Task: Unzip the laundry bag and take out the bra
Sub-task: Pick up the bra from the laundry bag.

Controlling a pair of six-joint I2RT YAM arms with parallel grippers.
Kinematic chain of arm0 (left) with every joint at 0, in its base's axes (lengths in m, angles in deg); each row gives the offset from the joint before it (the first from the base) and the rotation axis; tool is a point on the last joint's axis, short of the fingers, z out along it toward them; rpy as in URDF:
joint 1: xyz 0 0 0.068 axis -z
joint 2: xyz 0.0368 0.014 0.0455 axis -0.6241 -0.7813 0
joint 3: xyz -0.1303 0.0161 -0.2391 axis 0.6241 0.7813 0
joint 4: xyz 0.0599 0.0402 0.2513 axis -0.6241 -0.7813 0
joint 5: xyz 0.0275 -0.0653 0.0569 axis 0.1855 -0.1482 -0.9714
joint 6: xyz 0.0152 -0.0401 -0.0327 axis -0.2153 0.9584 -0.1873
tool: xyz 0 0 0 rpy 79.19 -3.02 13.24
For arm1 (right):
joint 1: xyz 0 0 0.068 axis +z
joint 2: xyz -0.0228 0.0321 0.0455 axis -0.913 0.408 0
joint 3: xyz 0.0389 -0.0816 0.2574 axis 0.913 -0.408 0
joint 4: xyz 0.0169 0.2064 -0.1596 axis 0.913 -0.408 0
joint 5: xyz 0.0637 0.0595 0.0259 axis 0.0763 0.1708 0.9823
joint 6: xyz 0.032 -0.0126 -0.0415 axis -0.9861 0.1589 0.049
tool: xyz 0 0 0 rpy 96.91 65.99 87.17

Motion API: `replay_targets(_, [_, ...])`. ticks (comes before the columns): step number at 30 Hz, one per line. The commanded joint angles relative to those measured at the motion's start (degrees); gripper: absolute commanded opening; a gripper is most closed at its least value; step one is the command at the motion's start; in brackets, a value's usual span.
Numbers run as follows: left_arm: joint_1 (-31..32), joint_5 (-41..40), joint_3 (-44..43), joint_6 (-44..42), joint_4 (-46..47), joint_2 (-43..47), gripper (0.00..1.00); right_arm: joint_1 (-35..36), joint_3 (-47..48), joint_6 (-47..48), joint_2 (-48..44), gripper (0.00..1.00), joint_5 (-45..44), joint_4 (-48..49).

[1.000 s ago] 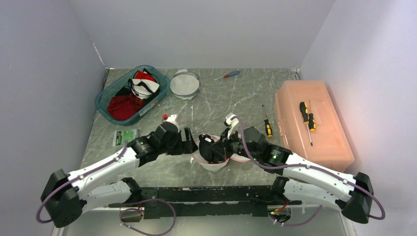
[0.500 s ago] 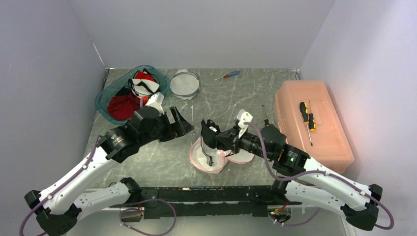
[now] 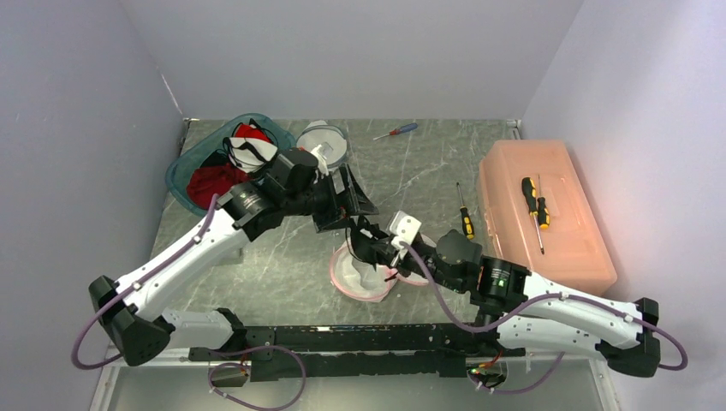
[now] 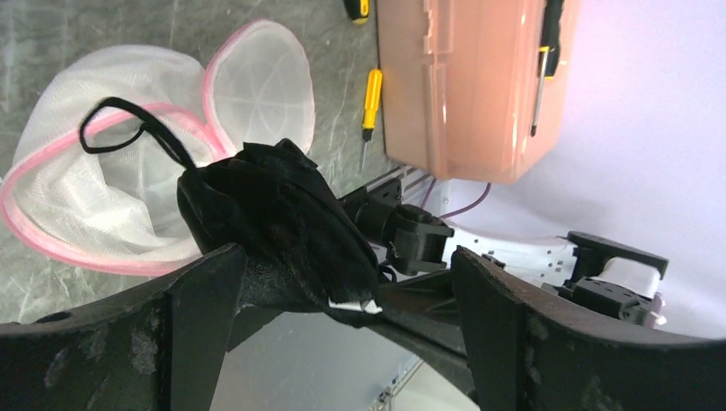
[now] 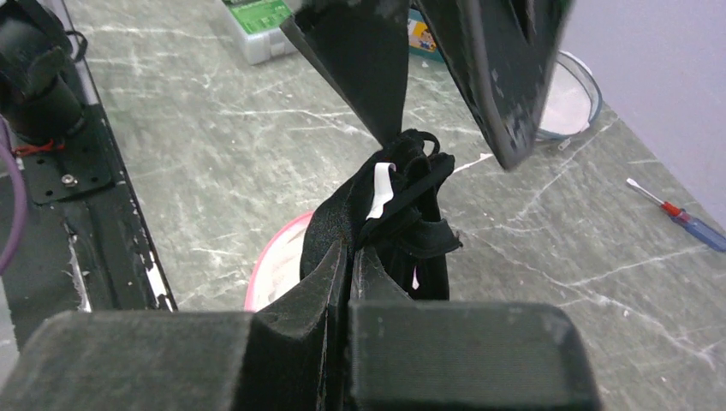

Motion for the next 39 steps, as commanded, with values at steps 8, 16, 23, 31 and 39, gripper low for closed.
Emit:
replay_targets(8, [-0.10, 7.05, 0.20, -1.26, -1.37, -2.18, 0.94, 5.08, 3.51, 6.88, 3.42, 0.00, -12.19, 3.48])
replay_targets(16, [-4.09, 7.09, -0.87, -4.65, -8.54, 1.13, 0.94, 6.01, 4.00, 9.10, 4.44, 0.00, -15.59, 3.96])
replay_targets(23, [-4.08, 9.90, 2.81, -0.70, -3.26, 0.31, 0.94, 6.43, 4.21, 10.07, 5.85, 0.00, -15.98, 5.15])
replay_targets(31, [-2.71, 10.22, 0.37, 1.27, 0.24, -4.90, 0.94, 7.26, 4.92, 11.11, 7.67, 0.00, -16.43, 5.89])
replay_targets(39, [-1.99, 9.72, 1.84, 1.19, 1.49, -6.35, 0.84, 7.52, 4.66, 11.26, 8.02, 0.00, -16.07, 6.21])
